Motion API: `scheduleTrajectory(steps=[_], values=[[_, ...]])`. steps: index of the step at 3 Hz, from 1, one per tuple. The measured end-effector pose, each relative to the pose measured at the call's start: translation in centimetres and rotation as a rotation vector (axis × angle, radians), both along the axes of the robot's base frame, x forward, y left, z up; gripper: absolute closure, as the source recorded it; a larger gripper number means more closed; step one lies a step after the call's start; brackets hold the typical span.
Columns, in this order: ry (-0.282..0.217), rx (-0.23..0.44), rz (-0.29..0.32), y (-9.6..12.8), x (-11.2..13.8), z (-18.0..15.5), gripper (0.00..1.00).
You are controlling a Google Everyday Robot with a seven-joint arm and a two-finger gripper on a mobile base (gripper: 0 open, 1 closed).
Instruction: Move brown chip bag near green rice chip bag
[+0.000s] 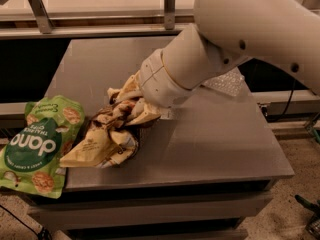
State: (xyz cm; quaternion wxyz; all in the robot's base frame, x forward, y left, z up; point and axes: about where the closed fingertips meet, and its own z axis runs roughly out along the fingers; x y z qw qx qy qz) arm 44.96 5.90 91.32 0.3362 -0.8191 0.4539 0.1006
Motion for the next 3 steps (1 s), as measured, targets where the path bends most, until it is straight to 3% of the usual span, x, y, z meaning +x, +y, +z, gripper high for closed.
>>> scheduleTrajectory(steps=[3], values=[[0.019,0.038,-0.033,0.83,0.38,-0.44,0.15]])
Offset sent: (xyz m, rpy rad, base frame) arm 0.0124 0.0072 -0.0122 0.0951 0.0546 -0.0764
